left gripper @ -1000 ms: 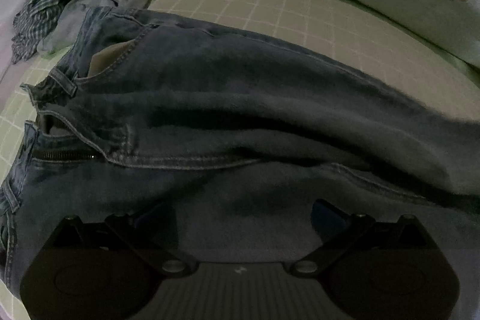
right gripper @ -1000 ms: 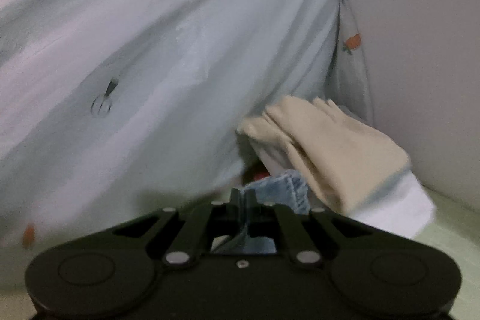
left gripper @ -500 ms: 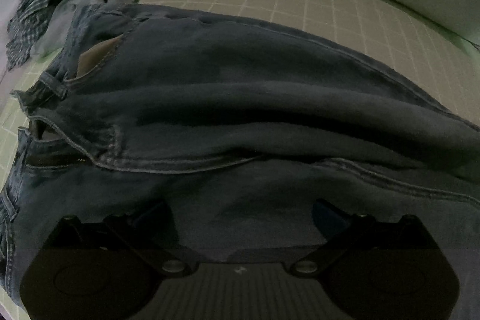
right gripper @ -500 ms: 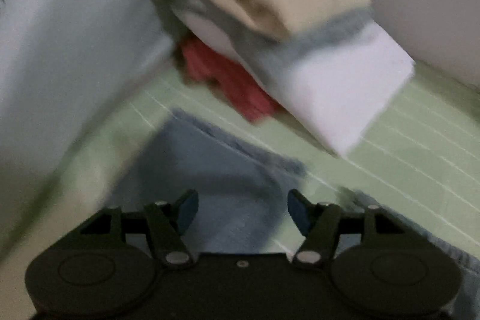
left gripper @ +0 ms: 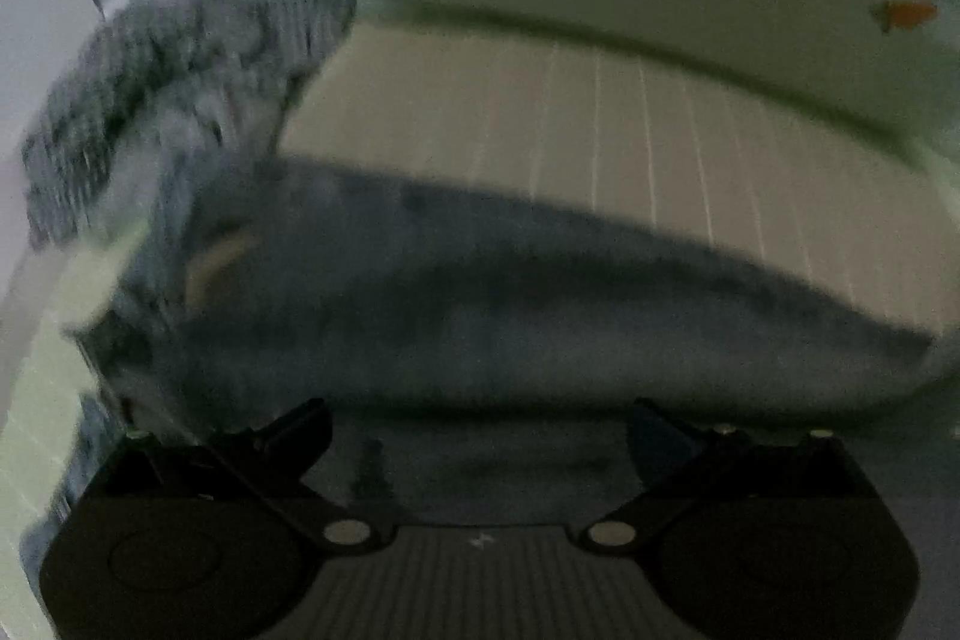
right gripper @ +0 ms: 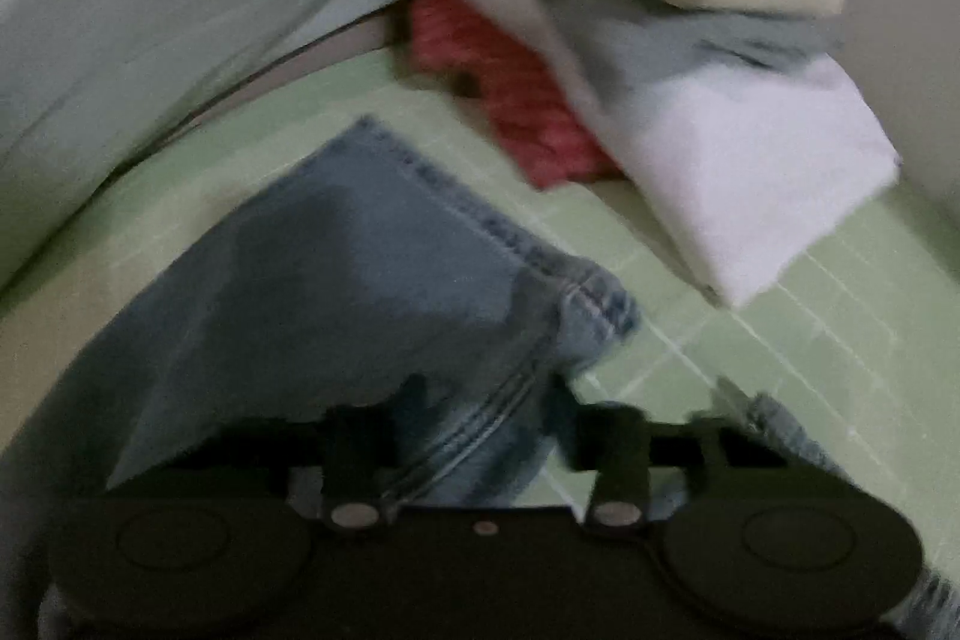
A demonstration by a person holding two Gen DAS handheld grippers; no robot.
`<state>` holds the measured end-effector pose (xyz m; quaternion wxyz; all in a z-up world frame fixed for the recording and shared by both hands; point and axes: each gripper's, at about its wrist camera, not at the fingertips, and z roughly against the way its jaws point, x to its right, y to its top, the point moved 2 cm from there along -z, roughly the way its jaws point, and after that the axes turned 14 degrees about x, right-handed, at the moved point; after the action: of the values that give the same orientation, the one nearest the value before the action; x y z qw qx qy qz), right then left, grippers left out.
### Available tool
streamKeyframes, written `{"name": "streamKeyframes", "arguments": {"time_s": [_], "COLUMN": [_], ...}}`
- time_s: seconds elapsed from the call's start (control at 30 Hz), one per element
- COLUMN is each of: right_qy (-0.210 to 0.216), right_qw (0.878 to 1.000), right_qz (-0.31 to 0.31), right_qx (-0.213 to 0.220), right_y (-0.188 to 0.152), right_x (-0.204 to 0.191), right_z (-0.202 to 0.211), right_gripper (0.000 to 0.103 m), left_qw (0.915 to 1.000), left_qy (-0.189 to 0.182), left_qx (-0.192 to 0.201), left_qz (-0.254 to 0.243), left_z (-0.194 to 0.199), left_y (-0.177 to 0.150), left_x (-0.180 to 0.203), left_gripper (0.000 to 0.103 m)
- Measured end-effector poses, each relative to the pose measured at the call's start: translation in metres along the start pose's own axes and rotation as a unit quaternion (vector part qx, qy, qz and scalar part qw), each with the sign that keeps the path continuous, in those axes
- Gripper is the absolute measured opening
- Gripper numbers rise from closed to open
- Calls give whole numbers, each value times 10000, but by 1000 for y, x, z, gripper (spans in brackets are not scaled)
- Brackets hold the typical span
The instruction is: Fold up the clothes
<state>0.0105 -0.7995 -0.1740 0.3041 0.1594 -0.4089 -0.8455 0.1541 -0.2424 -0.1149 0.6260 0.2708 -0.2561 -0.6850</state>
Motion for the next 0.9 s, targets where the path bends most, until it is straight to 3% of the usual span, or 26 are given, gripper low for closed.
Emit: {"name": "streamKeyframes", "arguments": {"time_s": [0.13,0.17,0.27,0.37,0.4,0.43,0.47,0.5,0.53,0.63,0.7,0.8,0.9], "right_qy": [-174,-401,-1004,-1331,-1304,-1242,-1132,-943,-721,119,599,895,986], "right_qw": [9995,9987,9947,9881,9878,9885,9901,9929,9955,9994,9981,9955,9928], "right_qz": [264,311,107,698,813,846,823,715,582,198,96,66,-164], "right_qx": [-25,-57,-206,-327,-263,-154,-34,85,191,253,105,-291,-654], "right_y": [2,2,-5,-4,0,5,11,17,23,38,43,40,33], "right_x": [18,26,52,43,35,25,14,1,-14,-66,-102,-141,-154], "right_z": [7,8,15,19,22,26,30,34,36,39,31,13,1], "right_gripper": [5,1,0,1,9,28,42,63,73,85,85,84,78], "left_qw": [9995,9993,9995,9997,9995,9993,9991,9987,9983,9967,9962,9955,9951], "left_qy": [88,127,118,166,183,200,218,235,252,214,228,260,275], "left_qx": [281,304,269,138,93,49,5,-39,-83,-77,-114,-180,-159], "left_qz": [-134,-156,-76,150,225,301,377,452,528,776,834,895,940], "left_z": [-13,-18,-34,-48,-53,-58,-63,-67,-72,-83,-91,-100,-107], "left_y": [23,28,37,38,38,39,39,40,40,45,48,51,53], "left_x": [-2,-1,-1,-2,-2,-3,-3,-4,-4,-3,1,7,9], "left_gripper": [103,103,103,103,103,103,103,103,103,103,103,103,100]}}
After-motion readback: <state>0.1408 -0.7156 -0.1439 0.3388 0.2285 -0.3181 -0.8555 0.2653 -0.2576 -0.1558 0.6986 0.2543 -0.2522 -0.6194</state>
